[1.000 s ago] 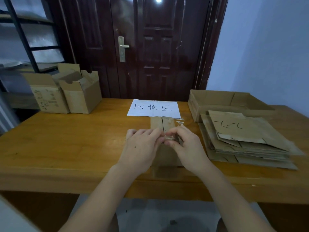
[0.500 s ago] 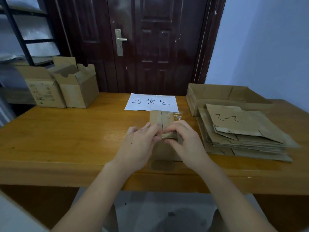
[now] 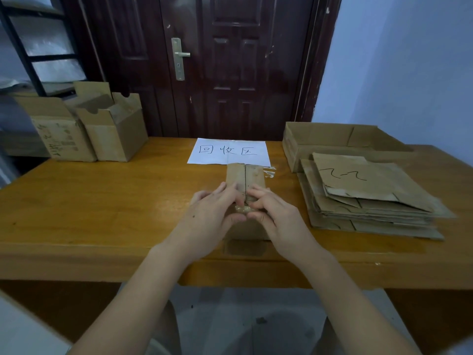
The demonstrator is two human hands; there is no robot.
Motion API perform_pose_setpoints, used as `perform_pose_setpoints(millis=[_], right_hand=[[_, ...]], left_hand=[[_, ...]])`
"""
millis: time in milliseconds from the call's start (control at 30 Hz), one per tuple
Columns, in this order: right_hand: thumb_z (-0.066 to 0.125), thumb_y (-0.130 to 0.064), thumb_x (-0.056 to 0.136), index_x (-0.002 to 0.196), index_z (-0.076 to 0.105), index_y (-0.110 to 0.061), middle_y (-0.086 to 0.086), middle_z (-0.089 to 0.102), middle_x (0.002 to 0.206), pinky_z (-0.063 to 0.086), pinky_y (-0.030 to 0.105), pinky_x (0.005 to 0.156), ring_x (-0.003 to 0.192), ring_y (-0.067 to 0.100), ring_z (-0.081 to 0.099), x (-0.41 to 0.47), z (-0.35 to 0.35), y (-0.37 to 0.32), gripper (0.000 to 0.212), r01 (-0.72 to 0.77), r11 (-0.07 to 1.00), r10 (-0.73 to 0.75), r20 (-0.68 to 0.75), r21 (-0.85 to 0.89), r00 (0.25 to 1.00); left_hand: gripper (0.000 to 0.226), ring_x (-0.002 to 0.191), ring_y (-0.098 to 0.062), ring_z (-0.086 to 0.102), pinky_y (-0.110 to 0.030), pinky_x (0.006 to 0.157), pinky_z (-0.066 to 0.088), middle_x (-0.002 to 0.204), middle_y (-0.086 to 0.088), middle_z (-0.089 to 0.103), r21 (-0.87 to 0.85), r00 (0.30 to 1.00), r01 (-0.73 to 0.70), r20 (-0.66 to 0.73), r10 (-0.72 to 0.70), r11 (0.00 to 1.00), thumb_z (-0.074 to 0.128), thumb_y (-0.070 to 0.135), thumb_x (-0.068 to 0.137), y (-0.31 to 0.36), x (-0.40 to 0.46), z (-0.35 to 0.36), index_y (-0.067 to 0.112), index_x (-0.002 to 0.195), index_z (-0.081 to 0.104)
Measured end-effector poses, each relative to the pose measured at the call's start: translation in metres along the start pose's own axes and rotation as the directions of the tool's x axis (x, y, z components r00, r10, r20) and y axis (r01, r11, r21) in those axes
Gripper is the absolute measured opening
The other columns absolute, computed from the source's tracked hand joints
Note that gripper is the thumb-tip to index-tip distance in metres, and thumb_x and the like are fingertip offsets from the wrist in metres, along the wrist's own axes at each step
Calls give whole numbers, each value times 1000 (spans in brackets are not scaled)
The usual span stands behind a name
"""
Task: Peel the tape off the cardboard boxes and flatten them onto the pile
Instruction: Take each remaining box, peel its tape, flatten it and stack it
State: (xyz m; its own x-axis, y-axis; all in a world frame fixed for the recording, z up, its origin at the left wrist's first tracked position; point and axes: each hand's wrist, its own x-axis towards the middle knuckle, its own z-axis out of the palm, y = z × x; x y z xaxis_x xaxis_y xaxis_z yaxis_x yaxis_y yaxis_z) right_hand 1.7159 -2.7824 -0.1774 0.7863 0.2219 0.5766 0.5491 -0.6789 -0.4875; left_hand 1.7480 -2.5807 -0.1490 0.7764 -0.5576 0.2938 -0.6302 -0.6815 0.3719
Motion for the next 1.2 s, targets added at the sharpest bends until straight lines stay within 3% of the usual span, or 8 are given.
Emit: perform_pose_setpoints(millis=[100, 233, 433, 567, 867, 1033, 1133, 1200], right_hand=[[51, -38, 99, 113, 65, -12, -5, 52, 148, 29, 34, 123, 148, 4, 33, -1, 1, 1, 32, -35, 998, 35, 1, 45, 999], [67, -34, 92, 121, 56, -28, -12, 45, 154, 27, 31, 122, 150, 1, 25, -2, -1, 0, 31, -74, 997, 74, 51, -7, 996], [65, -19, 97, 107, 60, -18, -5, 47, 154, 31, 39, 123, 152, 5, 26, -3, -1, -1, 11, -31, 999, 31, 27, -10, 999], [61, -18, 100, 109, 61, -17, -5, 43, 158, 29, 42, 123, 154, 5, 19, -5, 0, -1, 9, -39, 998, 42, 65, -41, 997], [68, -39, 92, 107, 67, -24, -11, 24, 166, 19, 36, 122, 154, 0, 0, -6, -8, -4, 21, -43, 991, 67, 192, -127, 979], [63, -27, 97, 103, 57, -27, -7, 29, 164, 20, 29, 122, 154, 0, 5, -7, -6, -9, 8, -19, 984, 37, 97, -178, 995], [64, -23, 97, 105, 61, -24, -5, 28, 165, 17, 20, 119, 155, 2, 7, -4, -10, -9, 8, -11, 984, 21, 55, -176, 998], [65, -22, 97, 107, 65, -22, -1, 31, 164, 18, 26, 122, 156, 7, 10, 0, -12, -9, 9, 23, 979, -20, 19, -201, 1000]], left_hand=[[10, 155, -18, 22, -33, 124, 11, 163, 3, 36, 39, 999, -3, -37, 4, 999, 46, 42, 103, -2, 1, 5, 35, 106, 52], [30, 153, -22, 29, -34, 122, 14, 159, -2, 44, 121, 994, -39, -96, 50, 992, 31, 47, 102, -4, 0, 13, 31, 106, 57], [34, 149, -28, 37, -40, 119, 24, 154, -7, 50, 173, 981, -77, -162, 105, 982, 31, 47, 105, -5, -1, 19, 27, 103, 59], [39, 153, -25, 29, -38, 120, 17, 161, -3, 40, 193, 987, -118, -83, 136, 974, 40, 60, 96, -12, -3, 18, 29, 109, 58], [36, 157, -27, 17, -46, 123, 18, 169, -5, 24, 357, 984, -141, -52, 170, 923, 34, 47, 103, -14, -6, 21, 34, 100, 67], [48, 159, -23, 4, -46, 124, 10, 172, -3, 13, 297, 990, -107, -53, 129, 949, 20, 55, 103, -9, -9, 18, 33, 104, 63], [44, 159, -18, 5, -46, 123, 14, 171, 2, 15, 298, 983, -129, -89, 162, 946, 30, 63, 101, -11, -9, 15, 33, 102, 62], [41, 158, -18, 12, -47, 121, 17, 169, 1, 24, 350, 972, -150, -122, 203, 925, 33, 61, 101, -12, -5, 11, 34, 101, 63]])
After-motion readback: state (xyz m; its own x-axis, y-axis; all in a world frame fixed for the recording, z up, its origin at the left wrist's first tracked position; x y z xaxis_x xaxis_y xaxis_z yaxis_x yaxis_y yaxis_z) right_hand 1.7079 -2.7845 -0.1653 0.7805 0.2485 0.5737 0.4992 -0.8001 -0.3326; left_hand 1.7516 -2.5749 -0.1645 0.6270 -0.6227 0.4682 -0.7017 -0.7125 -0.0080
